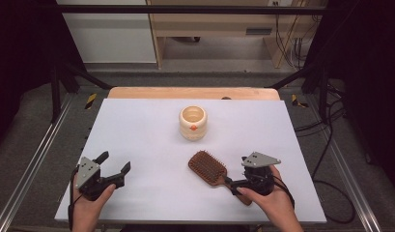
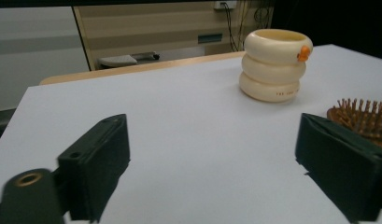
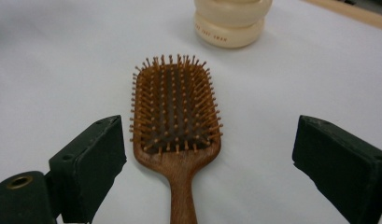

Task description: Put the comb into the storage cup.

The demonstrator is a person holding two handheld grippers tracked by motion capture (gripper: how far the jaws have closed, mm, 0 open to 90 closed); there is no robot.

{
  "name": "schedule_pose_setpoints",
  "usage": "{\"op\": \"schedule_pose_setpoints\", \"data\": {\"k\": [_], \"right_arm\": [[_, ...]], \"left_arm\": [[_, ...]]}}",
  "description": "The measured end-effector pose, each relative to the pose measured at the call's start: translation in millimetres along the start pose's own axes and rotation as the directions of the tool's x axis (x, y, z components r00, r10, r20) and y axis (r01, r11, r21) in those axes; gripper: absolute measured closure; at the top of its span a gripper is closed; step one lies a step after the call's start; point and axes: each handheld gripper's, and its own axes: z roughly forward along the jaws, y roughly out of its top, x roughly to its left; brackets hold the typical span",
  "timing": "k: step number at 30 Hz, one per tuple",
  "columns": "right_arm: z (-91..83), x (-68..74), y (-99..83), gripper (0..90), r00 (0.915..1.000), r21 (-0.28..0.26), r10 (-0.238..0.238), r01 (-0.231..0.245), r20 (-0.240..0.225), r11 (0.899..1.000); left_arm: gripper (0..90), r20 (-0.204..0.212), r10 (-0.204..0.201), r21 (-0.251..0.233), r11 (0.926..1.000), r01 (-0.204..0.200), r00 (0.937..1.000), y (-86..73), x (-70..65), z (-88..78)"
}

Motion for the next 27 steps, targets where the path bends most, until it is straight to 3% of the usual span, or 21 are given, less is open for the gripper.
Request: {"op": "schedule_pose_setpoints", "data": {"k": [3, 4, 6, 7, 10, 12, 27], "right_arm": [[2.3, 0.2, 0.5, 11.8, 1.0, 0.041, -0.003, 0.004, -0.009, 0.999], [4.7, 0.4, 1.2, 12.3, 0.9996, 0.077, -0.018, 0.02, -0.022, 0.997], [5.8, 0.4, 1.3, 13.2, 0.9994, 0.088, -0.023, 0.025, -0.024, 0.996], [10.2, -0.7, 0.8, 13.2, 0.9989, 0.136, -0.03, 0.035, -0.035, 0.99], [14.9, -1.4, -0.8, 14.8, 0.9983, 0.171, -0.034, 0.042, -0.048, 0.984], [21.0, -0.7, -3.5, 17.9, 0.9973, 0.214, -0.044, 0.056, -0.059, 0.975], [43.5, 5.2, -12.4, 39.5, 0.9963, 0.371, -0.03, 0.058, -0.081, 0.927]], "left_arm": [[4.8, -0.003, 0.008, -0.004, 1.0, -0.008, 1.0, -1.1, 0.4, 0.5], [4.1, 0.005, -0.002, -0.018, 0.9998, 0.002, 1.0, -2.0, 0.2, 0.4], [3.6, 0.007, -0.003, -0.024, 0.9997, 0.003, 1.0, -2.1, -0.1, 0.6], [3.6, 0.005, -0.001, -0.027, 0.9996, 0.001, 1.0, -2.2, -0.4, 1.0], [3.6, 0.007, 0.002, -0.025, 0.9997, -0.002, 1.0, -2.5, -0.7, 1.3], [3.6, 0.007, 0.003, -0.031, 0.9995, -0.003, 1.0, -2.7, -1.2, 1.7], [3.1, 0.013, 0.001, -0.032, 0.9995, 0.0, 0.9999, -3.8, 0.0, 2.6]]}}
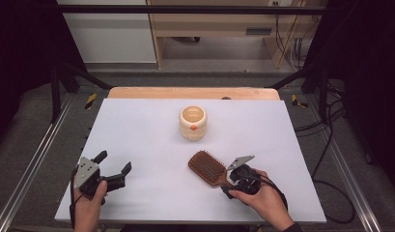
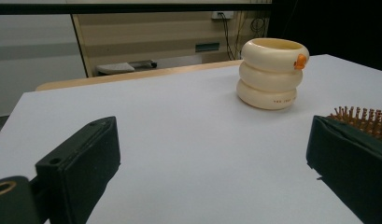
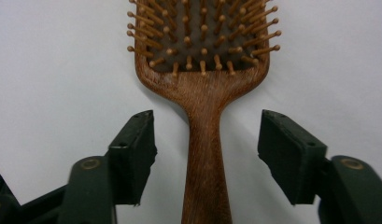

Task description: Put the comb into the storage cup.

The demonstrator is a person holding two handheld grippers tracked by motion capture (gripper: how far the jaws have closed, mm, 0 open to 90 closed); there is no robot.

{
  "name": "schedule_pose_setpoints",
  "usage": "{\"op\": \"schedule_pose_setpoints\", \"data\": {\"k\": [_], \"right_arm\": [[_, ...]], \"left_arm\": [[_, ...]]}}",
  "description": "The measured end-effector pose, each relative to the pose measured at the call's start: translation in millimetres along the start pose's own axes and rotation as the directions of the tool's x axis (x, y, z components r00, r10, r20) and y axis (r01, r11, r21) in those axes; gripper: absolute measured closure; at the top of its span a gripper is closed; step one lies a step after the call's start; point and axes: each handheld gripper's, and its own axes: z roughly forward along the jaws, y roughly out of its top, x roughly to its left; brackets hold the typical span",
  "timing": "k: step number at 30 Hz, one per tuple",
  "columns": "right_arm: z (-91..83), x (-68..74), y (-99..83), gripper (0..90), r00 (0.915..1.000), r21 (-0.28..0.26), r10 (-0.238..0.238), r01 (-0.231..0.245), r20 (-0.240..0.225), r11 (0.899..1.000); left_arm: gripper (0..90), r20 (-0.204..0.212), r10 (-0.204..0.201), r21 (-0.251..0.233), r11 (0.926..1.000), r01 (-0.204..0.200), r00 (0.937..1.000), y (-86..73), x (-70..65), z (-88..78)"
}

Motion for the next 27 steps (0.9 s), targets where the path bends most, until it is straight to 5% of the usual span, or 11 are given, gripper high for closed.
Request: {"op": "schedule_pose_setpoints", "data": {"k": [12, 27], "right_arm": [[11.6, 2.5, 6.8, 59.3, 0.9999, 0.08, -0.008, 0.008, -0.007, 0.997], [15.3, 6.2, 13.2, 72.6, 0.9998, 0.137, -0.003, 0.0, 0.019, 0.991]], "left_arm": [[3.2, 0.004, 0.001, -0.003, 1.0, -0.001, 1.0, 0.3, -1.3, 0.7], [3.6, 0.009, -0.004, 0.002, 1.0, 0.004, 1.0, 0.2, -2.0, 2.5]]}}
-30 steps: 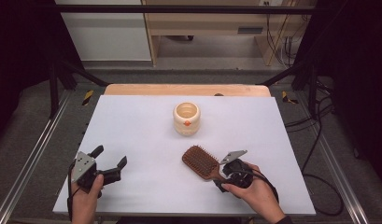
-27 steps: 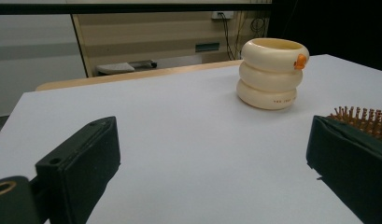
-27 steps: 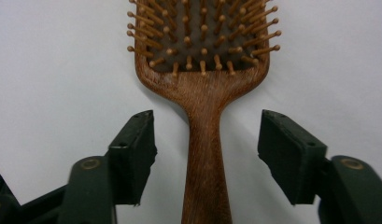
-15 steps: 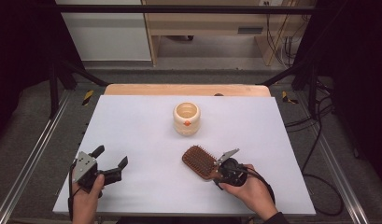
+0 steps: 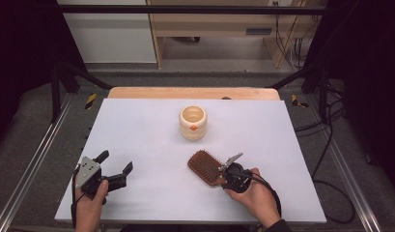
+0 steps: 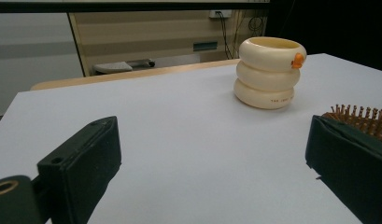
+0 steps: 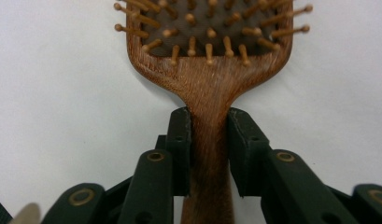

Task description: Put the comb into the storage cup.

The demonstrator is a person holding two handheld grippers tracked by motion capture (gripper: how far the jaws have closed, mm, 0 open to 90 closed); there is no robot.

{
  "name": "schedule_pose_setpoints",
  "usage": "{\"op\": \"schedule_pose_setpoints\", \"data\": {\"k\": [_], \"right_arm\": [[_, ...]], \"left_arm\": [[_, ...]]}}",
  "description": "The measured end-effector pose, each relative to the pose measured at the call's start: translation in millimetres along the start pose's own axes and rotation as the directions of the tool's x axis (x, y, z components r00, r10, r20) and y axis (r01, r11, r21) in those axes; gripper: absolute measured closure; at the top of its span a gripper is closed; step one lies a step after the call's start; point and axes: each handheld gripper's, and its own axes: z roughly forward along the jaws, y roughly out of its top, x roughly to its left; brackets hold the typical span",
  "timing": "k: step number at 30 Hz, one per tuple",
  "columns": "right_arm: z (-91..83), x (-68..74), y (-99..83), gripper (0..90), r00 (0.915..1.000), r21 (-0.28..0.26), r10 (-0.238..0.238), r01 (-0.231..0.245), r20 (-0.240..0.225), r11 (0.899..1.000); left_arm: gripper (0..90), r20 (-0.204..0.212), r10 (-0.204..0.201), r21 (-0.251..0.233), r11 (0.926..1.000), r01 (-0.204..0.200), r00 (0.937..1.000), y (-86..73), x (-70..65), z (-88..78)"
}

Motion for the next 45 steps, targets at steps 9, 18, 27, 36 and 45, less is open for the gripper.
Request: {"op": "schedule_pose_setpoints", "data": {"k": [9, 18, 27, 36, 45], "right_arm": [[-3.9, -2.8, -3.1, 72.9, 0.9998, -0.053, -0.001, 0.0, -0.018, 0.999], [-19.9, -6.3, -7.0, 72.9, 0.9999, -0.279, 0.007, -0.01, -0.011, 0.96], [-37.7, -6.2, -8.7, 73.0, 0.9995, -0.441, 0.03, -0.02, 0.014, 0.897], [-39.7, -3.2, -8.6, 73.0, 0.9992, -0.552, 0.033, -0.015, 0.023, 0.834], [-46.6, -3.3, -5.2, 73.0, 0.9995, -0.638, 0.028, -0.031, -0.015, 0.77]], "left_arm": [[3.8, -0.013, -0.017, -0.011, 0.9998, 0.017, 0.9998, 0.5, 2.9, -2.0], [2.5, 0.029, -0.027, -0.044, 0.9986, 0.028, 0.9992, 3.6, 0.0, -4.2], [2.5, 0.073, -0.011, -0.058, 0.9982, 0.015, 0.9973, 9.6, -14.1, -0.9], [3.4, 0.162, -0.01, -0.109, 0.9936, 0.028, 0.9868, 30.6, -41.3, 2.4], [3.3, 0.262, -0.054, -0.127, 0.9878, 0.09, 0.9636, 60.9, -64.7, 26.3]]}}
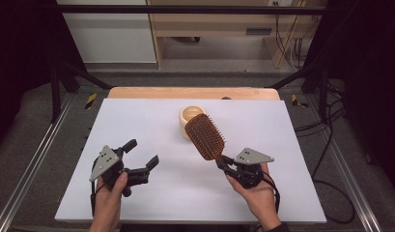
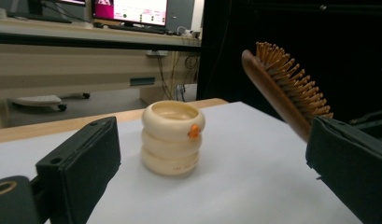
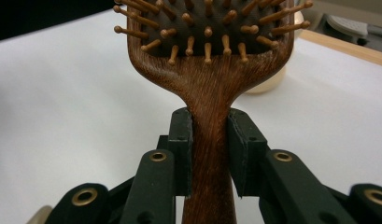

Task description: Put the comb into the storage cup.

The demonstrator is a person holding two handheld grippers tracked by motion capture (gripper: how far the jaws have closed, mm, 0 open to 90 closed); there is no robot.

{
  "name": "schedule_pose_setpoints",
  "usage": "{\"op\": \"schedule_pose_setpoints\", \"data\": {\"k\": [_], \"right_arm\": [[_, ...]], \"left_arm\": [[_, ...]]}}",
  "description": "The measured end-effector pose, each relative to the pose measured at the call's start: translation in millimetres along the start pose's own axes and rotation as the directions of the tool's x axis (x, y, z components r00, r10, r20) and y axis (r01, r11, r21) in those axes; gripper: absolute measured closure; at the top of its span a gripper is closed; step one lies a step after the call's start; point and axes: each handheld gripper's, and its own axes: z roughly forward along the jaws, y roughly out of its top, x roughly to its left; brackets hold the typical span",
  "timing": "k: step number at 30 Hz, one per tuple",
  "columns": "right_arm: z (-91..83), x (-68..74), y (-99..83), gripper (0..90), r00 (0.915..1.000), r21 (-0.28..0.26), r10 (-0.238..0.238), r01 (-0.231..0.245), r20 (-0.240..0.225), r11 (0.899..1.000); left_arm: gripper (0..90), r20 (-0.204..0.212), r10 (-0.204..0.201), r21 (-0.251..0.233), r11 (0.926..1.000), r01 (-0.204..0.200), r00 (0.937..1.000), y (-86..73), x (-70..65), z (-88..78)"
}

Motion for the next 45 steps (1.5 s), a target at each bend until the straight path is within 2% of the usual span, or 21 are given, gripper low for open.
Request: {"op": "schedule_pose_setpoints", "data": {"k": [2, 3, 6, 8, 10, 14, 17, 20, 24, 29, 35, 40, 43, 45], "right_arm": [[1.1, 0.0, 1.6, 73.0, 0.9999, -0.02, 0.001, -0.002, -0.01, 1.0], [1.6, 0.3, 2.0, 73.0, 0.9999, -0.024, -0.002, 0.002, -0.011, 1.0], [3.0, 2.4, 3.1, 73.0, 0.9998, -0.033, -0.009, 0.009, -0.019, 0.999], [3.9, 4.6, 3.6, 73.0, 0.9996, -0.037, -0.017, 0.016, -0.024, 0.999], [4.8, 7.0, 4.9, 73.0, 0.999, -0.045, -0.029, 0.027, -0.033, 0.999], [6.5, 9.7, 6.4, 73.0, 0.9984, -0.056, -0.03, 0.027, -0.047, 0.998], [9.2, 14.3, 8.4, 73.0, 0.9981, -0.065, -0.034, 0.03, -0.052, 0.997], [9.6, 16.9, 9.5, 73.0, 0.9979, -0.074, -0.036, 0.032, -0.054, 0.997], [10.0, 18.9, 9.3, 73.0, 0.9976, -0.077, -0.039, 0.035, -0.058, 0.996], [10.5, 20.1, 9.2, 73.0, 0.9972, -0.076, -0.047, 0.043, -0.059, 0.996], [7.8, 21.7, 10.1, 73.0, 0.9971, -0.094, -0.047, 0.041, -0.061, 0.995], [8.0, 21.1, 9.8, 73.0, 0.9972, -0.097, -0.042, 0.036, -0.061, 0.995], [8.2, 20.4, 9.6, 73.0, 0.9975, -0.097, -0.04, 0.034, -0.058, 0.995], [7.8, 20.5, 9.3, 73.0, 0.9976, -0.099, -0.038, 0.032, -0.057, 0.995]], "left_arm": [[3.1, 0.02, -0.012, 0.009, 0.9999, 0.012, 0.9997, 8.4, -7.0, 10.9], [2.8, 0.016, -0.008, 0.032, 0.9995, 0.007, 0.9998, 10.8, -9.7, 14.6], [2.3, 0.029, -0.018, 0.053, 0.9985, 0.016, 0.9994, 14.1, -16.8, 22.9], [1.8, 0.034, -0.025, 0.05, 0.9985, 0.024, 0.9991, 14.8, -19.1, 24.8], [1.2, 0.059, -0.023, 0.052, 0.9984, 0.02, 0.998, 17.8, -22.7, 30.0], [1.2, 0.064, -0.027, 0.043, 0.9988, 0.025, 0.9975, 22.1, -24.0, 33.7], [1.1, 0.087, -0.064, 0.043, 0.9973, 0.06, 0.9941, 25.4, -25.3, 38.2], [1.2, 0.081, -0.06, 0.045, 0.9974, 0.056, 0.9949, 25.9, -26.5, 40.8], [1.3, 0.105, -0.068, 0.041, 0.9971, 0.064, 0.9921, 25.5, -30.1, 46.3], [1.9, 0.104, -0.073, 0.051, 0.9964, 0.068, 0.9919, 27.3, -33.6, 51.1], [2.2, 0.122, -0.123, 0.05, 0.9918, 0.118, 0.9848, 34.0, -36.2, 56.5], [2.9, 0.115, -0.119, 0.069, 0.9913, 0.112, 0.9862, 36.8, -36.4, 61.9], [2.9, 0.123, -0.129, 0.071, 0.9901, 0.121, 0.9839, 39.4, -37.4, 64.4], [2.9, 0.122, -0.117, 0.071, 0.9915, 0.109, 0.9856, 41.3, -39.6, 65.0]]}}
